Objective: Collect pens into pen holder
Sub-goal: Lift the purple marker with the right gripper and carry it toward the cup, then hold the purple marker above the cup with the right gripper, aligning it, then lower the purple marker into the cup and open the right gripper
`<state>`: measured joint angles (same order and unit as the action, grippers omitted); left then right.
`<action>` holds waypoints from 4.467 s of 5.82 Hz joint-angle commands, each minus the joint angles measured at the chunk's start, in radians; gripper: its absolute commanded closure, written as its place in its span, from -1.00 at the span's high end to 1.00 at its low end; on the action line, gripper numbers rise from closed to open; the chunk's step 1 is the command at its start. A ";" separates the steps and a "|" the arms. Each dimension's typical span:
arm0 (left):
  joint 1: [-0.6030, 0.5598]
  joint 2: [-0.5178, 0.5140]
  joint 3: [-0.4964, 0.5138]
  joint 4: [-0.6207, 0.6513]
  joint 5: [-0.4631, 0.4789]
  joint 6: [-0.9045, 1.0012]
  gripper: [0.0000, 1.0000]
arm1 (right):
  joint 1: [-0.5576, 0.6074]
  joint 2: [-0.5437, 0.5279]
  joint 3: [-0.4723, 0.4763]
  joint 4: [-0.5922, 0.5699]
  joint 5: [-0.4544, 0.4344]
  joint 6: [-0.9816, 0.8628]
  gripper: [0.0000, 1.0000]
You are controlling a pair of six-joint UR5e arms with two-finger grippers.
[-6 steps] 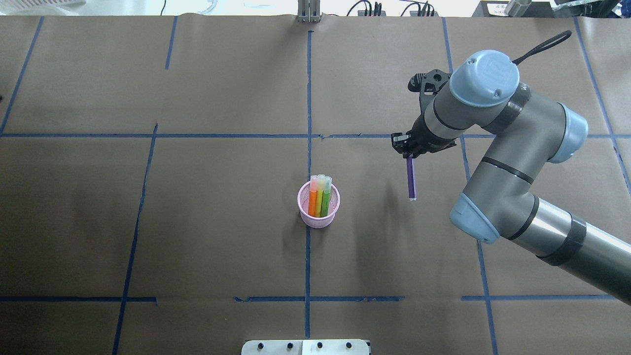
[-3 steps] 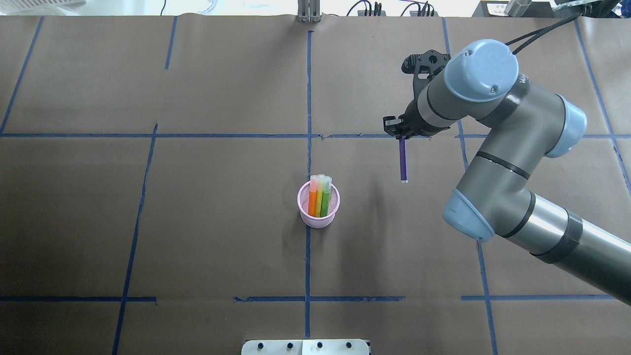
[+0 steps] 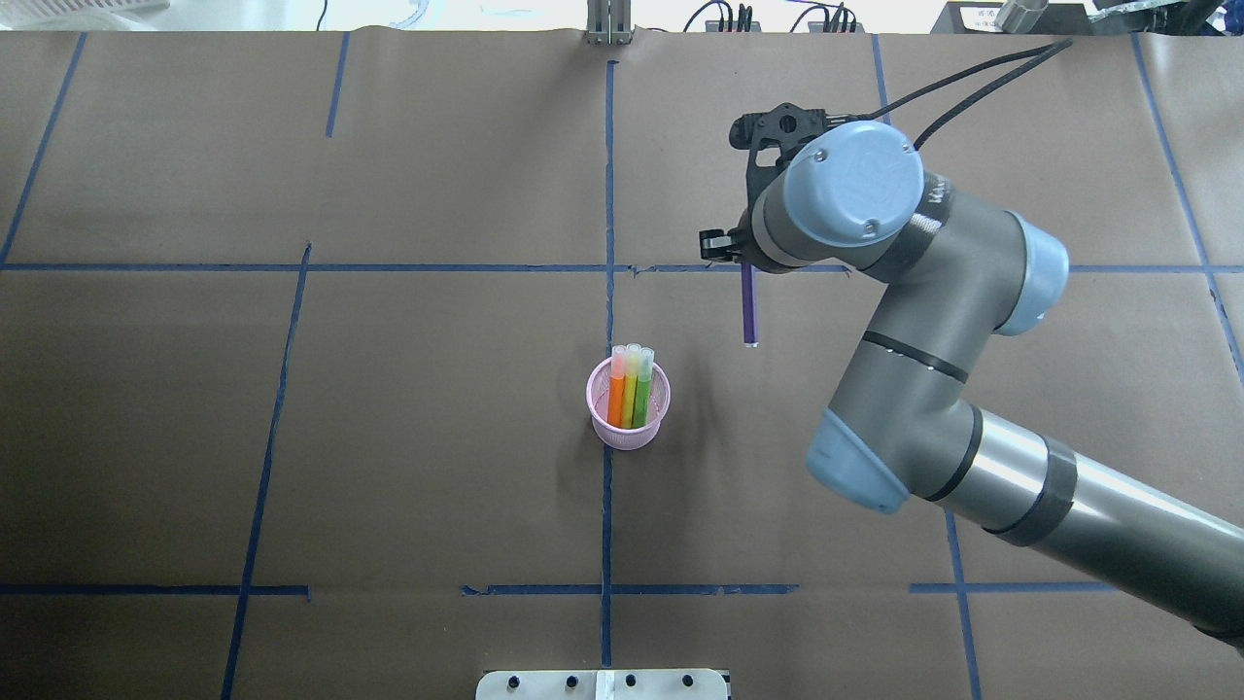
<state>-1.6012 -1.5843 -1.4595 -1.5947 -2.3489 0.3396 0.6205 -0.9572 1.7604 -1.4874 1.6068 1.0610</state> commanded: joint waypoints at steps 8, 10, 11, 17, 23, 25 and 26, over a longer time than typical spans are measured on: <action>-0.010 0.000 -0.004 0.002 0.002 0.007 1.00 | -0.415 0.045 0.273 -0.121 -0.620 0.092 -0.99; -0.010 0.001 -0.005 0.002 0.002 0.007 1.00 | -0.416 0.044 0.263 -0.116 -0.631 0.093 -0.98; -0.010 0.001 -0.005 0.002 0.002 0.007 1.00 | -0.410 0.044 0.257 -0.116 -0.662 0.088 -0.98; -0.010 0.003 -0.009 0.001 0.002 0.007 1.00 | -0.410 0.043 0.086 0.017 -0.665 0.135 -0.97; -0.010 0.001 -0.007 0.001 0.003 0.007 1.00 | -0.401 0.029 0.047 0.082 -0.670 0.117 1.00; -0.010 0.001 -0.007 0.002 0.003 0.007 1.00 | -0.320 0.034 0.086 0.055 -0.531 0.082 1.00; -0.010 0.001 -0.007 0.002 0.003 0.006 1.00 | -0.215 0.029 0.165 -0.068 -0.337 -0.005 1.00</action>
<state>-1.6107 -1.5831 -1.4665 -1.5926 -2.3455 0.3462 0.3201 -0.9257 1.8647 -1.4668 1.1140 1.1228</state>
